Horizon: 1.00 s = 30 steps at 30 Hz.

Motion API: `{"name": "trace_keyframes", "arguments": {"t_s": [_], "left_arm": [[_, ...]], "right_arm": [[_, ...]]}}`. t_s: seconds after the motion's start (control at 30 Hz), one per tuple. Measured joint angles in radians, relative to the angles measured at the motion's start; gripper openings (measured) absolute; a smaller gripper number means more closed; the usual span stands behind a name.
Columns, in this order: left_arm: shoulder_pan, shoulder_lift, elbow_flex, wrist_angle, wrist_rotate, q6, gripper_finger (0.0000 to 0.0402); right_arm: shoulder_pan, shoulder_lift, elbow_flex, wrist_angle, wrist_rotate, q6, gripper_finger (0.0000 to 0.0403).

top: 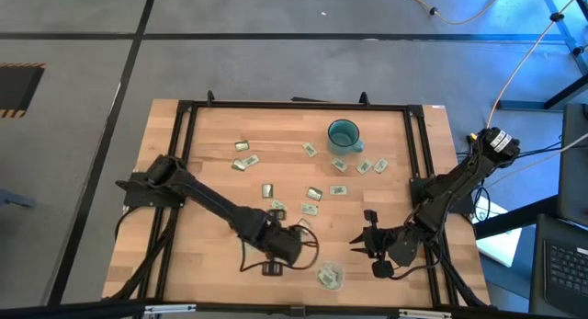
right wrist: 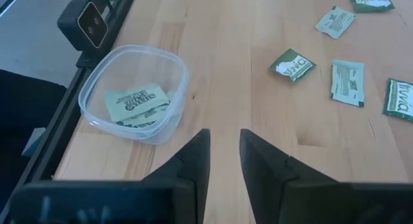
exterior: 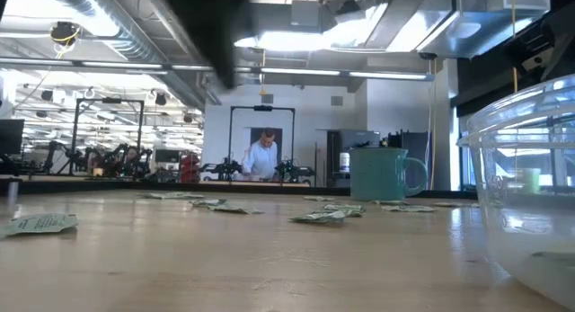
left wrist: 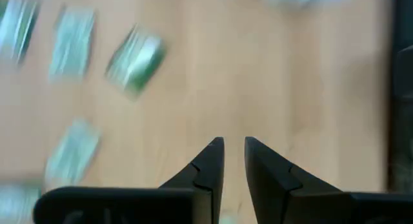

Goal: Pick and place items into bin
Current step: Put the light green stevia packet into the transparent bin

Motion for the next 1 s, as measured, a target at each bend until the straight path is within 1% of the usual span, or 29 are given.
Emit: {"name": "trace_keyframes", "arguments": {"t_s": [0.03,0.1,0.27,0.33,0.47,0.77,1.0], "left_arm": [[-0.006,-0.004,-0.021,-0.024,-0.006,-0.048,0.0052],[-0.016,-0.006,-0.074,-0.039,0.014,-0.134,0.0049],[-0.045,-0.005,-0.213,0.012,0.096,-0.298,0.0048],[-0.05,-0.005,-0.254,0.025,0.111,-0.34,0.0047],[-0.055,-0.005,-0.303,0.071,0.109,-0.374,0.0047],[-0.056,-0.013,-0.372,0.144,0.124,-0.381,0.0045],[-0.056,-0.011,-0.373,0.151,0.121,-0.374,0.0006]], "right_arm": [[0.0,0.0,0.0,-0.003,0.0,0.0,0.0088],[0.0,0.0,0.0,-0.005,-0.001,0.001,0.0088],[0.0,0.0,0.0,-0.006,-0.003,0.016,0.0088],[0.0,0.0,0.0,-0.006,-0.003,0.021,0.0088],[0.0,0.0,0.0,-0.006,-0.003,0.022,0.0088],[0.0,0.0,0.0,-0.006,-0.003,0.021,0.0088],[0.0,0.0,0.0,-0.006,-0.003,0.02,0.0088]]}}
